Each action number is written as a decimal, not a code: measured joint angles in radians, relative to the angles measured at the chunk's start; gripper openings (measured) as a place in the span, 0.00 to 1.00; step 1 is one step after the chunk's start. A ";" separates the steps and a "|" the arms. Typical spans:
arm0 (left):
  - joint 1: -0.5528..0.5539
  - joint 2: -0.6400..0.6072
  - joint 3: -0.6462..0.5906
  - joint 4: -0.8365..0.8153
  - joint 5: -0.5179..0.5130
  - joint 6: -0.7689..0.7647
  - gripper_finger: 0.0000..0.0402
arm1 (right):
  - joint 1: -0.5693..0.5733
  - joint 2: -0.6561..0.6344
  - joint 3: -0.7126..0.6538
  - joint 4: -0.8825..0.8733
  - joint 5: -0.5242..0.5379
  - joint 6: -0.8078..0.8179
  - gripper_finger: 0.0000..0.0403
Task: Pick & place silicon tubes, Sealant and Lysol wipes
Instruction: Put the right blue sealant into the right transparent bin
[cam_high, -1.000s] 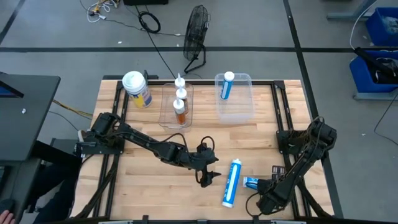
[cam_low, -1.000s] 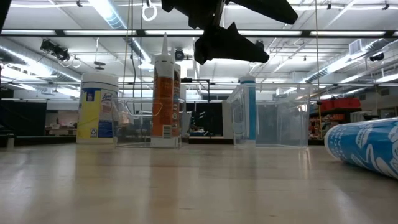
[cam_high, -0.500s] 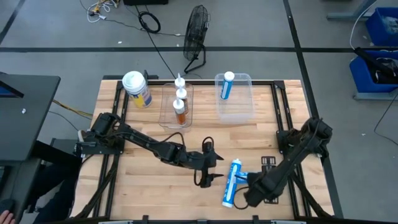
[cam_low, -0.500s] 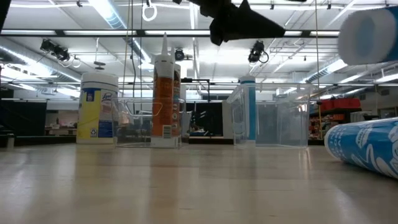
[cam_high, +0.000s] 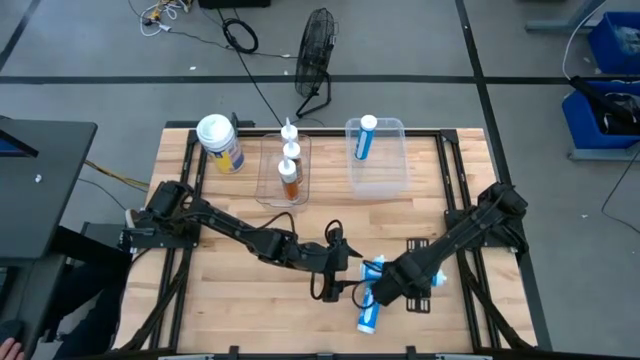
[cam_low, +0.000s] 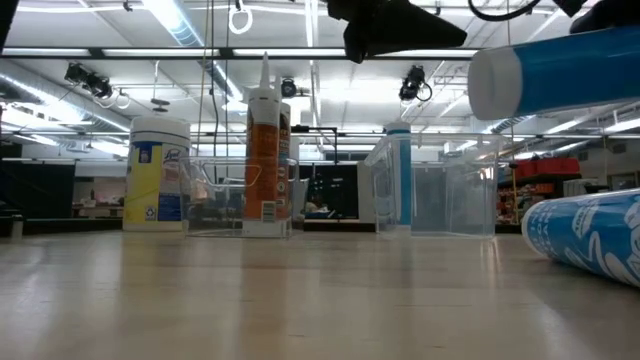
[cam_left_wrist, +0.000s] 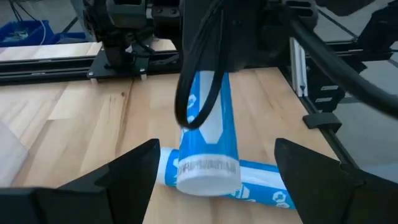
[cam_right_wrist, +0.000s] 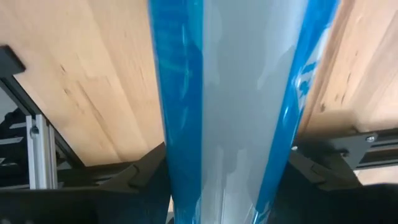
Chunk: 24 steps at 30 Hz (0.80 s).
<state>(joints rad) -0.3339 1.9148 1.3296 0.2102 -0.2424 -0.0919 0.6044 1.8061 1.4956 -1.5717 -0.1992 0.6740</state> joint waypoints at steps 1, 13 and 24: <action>0.004 0.000 0.000 -0.001 0.000 0.000 0.80 | -0.006 0.000 0.000 0.000 0.001 -0.007 0.51; 0.032 0.000 0.000 -0.049 0.032 -0.032 0.80 | -0.035 0.001 0.079 -0.004 0.038 -0.058 0.51; 0.026 0.000 0.000 -0.075 0.124 -0.061 0.80 | -0.073 0.001 0.149 0.001 0.137 -0.118 0.51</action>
<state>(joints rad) -0.3077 1.9148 1.3296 0.1349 -0.1181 -0.1532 0.5317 1.8069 1.6443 -1.5703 -0.0620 0.5564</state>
